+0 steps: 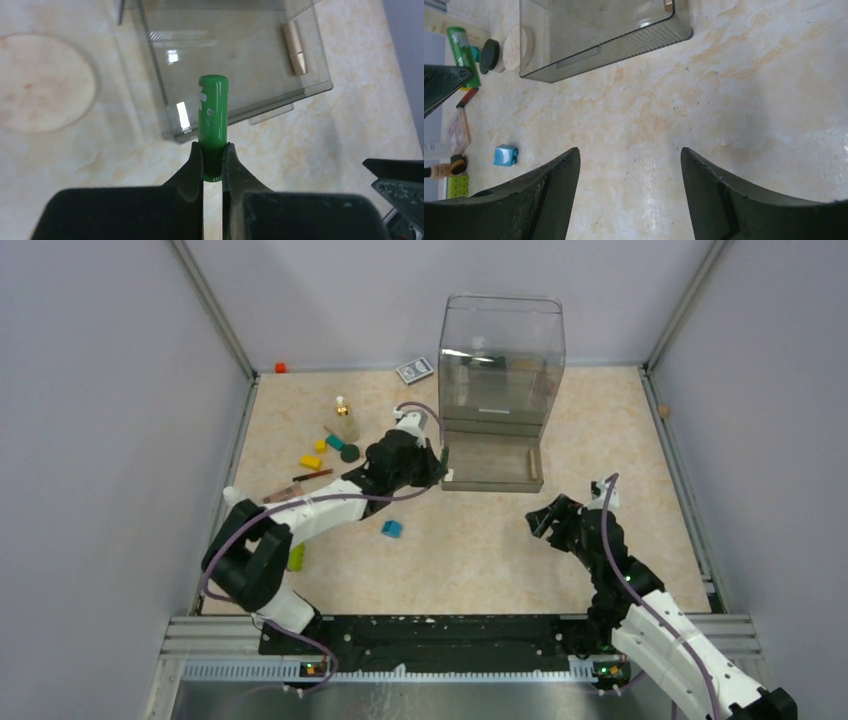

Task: Organize the makeup
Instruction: Pick up the makeup from the center of the board, then place the makeup in the drawer.

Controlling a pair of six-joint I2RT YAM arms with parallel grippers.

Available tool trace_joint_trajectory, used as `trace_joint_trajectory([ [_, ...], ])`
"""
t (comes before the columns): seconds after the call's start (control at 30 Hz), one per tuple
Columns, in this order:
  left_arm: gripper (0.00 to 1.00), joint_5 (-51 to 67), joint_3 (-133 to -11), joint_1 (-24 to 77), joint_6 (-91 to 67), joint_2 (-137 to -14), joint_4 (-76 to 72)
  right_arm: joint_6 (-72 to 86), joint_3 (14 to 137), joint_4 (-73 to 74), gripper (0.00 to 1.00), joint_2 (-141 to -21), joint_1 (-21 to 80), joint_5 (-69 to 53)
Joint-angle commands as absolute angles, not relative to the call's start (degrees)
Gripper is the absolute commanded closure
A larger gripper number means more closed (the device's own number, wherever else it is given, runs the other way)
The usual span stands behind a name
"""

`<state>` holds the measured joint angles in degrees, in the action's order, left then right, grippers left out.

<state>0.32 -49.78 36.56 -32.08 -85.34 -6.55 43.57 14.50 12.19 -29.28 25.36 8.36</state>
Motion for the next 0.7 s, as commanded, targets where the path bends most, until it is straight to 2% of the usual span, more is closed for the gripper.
trace_joint_trajectory([
  [0.0,1.00,6.49,-58.70,38.26,-30.90,-94.91,-16.57,44.03,15.98,14.65,0.28,-26.68,25.27,9.60],
  [0.17,0.98,5.02,-66.22,38.32,-30.92,-103.53,-16.94,44.03,16.89,19.24,0.28,-22.59,25.25,11.21],
  [0.47,0.60,3.22,-70.00,38.32,-28.65,-105.38,-15.40,43.56,17.58,22.96,0.28,-19.11,25.22,12.91],
  [0.67,0.47,0.62,-67.66,38.35,-26.69,-101.24,-14.56,42.82,17.84,22.16,0.28,-20.05,25.25,13.27],
])
